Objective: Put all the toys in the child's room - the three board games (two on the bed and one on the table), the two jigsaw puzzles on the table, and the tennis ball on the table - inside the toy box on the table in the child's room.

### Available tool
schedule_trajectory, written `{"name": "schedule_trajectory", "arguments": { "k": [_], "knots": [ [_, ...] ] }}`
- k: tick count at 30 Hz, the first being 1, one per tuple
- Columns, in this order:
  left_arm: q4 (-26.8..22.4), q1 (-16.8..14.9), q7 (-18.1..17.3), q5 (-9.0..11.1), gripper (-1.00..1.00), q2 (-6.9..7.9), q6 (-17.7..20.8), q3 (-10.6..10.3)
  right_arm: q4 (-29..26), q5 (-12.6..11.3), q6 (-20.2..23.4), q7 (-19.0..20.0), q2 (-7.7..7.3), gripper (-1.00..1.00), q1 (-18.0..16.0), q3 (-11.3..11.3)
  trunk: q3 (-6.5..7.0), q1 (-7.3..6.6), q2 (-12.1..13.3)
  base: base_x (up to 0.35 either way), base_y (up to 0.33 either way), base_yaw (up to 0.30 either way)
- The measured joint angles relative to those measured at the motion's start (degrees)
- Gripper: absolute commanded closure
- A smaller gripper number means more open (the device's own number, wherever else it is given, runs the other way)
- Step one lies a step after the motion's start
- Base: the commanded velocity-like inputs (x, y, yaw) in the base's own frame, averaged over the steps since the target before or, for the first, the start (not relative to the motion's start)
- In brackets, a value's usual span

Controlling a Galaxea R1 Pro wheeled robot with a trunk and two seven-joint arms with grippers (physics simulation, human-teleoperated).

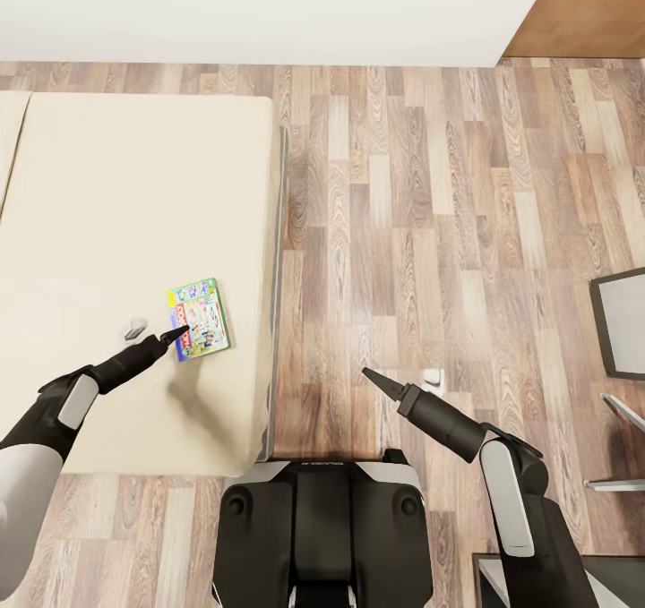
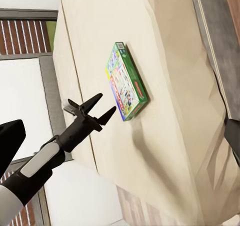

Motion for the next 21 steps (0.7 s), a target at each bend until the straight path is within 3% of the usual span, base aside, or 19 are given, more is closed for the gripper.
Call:
{"name": "schedule_trajectory", "arguments": {
  "k": [21],
  "knots": [
    [0.0, 0.0, -0.55, 0.11, -1.0, -0.07, 0.67, -0.18, 0.0, -0.02, 0.0, 0.04, -0.14, -1.0, 0.01, -0.04, 0.0, 0.0, 0.0, 0.0, 0.0, 0.0]
  ]
}}
